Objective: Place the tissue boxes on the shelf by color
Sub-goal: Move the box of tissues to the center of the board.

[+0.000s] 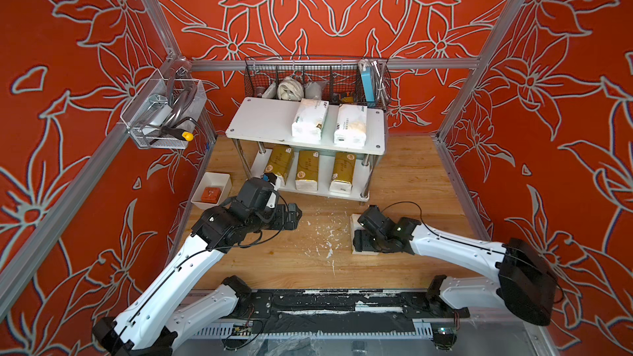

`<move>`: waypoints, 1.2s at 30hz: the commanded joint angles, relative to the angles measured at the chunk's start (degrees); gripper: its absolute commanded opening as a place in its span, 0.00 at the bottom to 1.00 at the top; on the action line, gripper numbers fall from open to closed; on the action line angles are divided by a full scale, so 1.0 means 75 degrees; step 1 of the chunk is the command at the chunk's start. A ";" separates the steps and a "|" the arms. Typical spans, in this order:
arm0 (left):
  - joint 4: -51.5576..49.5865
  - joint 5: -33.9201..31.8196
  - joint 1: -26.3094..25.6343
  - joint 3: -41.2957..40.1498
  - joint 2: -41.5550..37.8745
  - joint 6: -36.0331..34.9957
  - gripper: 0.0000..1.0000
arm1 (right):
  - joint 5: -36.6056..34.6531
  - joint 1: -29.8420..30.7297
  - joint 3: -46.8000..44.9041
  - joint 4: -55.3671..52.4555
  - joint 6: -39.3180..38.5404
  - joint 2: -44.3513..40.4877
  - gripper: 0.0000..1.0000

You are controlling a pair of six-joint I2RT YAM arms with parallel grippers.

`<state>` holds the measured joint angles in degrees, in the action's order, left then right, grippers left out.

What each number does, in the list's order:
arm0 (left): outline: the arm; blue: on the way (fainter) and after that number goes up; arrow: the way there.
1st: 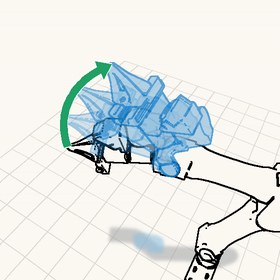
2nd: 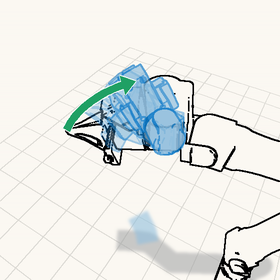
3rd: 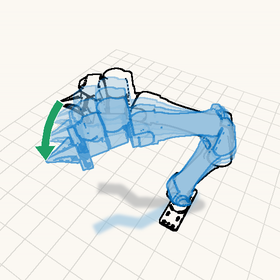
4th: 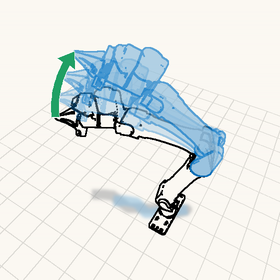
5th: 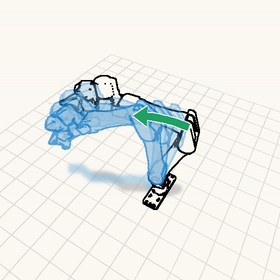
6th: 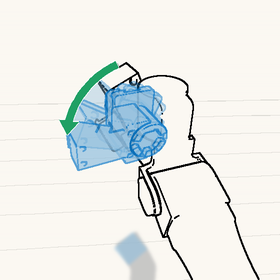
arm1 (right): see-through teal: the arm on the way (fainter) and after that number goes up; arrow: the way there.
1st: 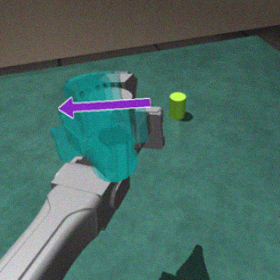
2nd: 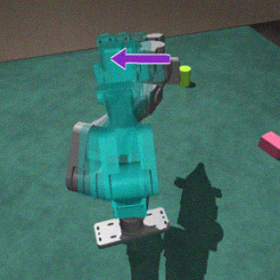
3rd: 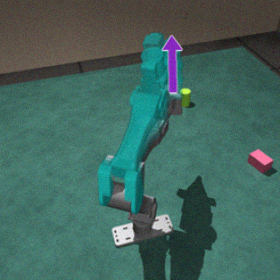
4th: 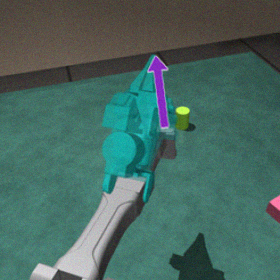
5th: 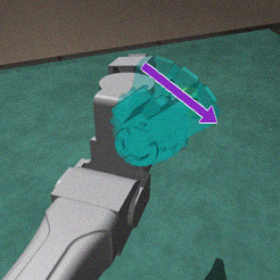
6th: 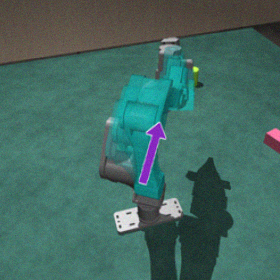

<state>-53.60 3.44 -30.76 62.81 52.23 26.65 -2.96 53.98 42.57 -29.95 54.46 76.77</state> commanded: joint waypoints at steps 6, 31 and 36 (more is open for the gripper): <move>0.0085 -0.0328 -0.0036 -0.0112 -0.0003 0.0084 0.99 | -0.0035 0.0942 0.2117 0.0531 0.0427 0.2007 0.91; -0.0116 -0.0528 -0.0035 -0.0275 -0.0028 0.0263 0.99 | -0.0475 0.1530 0.2578 -0.0103 -0.0047 0.0863 0.99; 0.0130 -0.0014 -0.0067 -0.0676 0.0157 0.0455 0.99 | -0.1000 0.1455 0.1734 -0.0643 -0.0144 -0.0565 0.99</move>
<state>-53.54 0.45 -30.79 59.24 52.53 28.86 -6.28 65.28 58.37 -29.85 54.52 75.88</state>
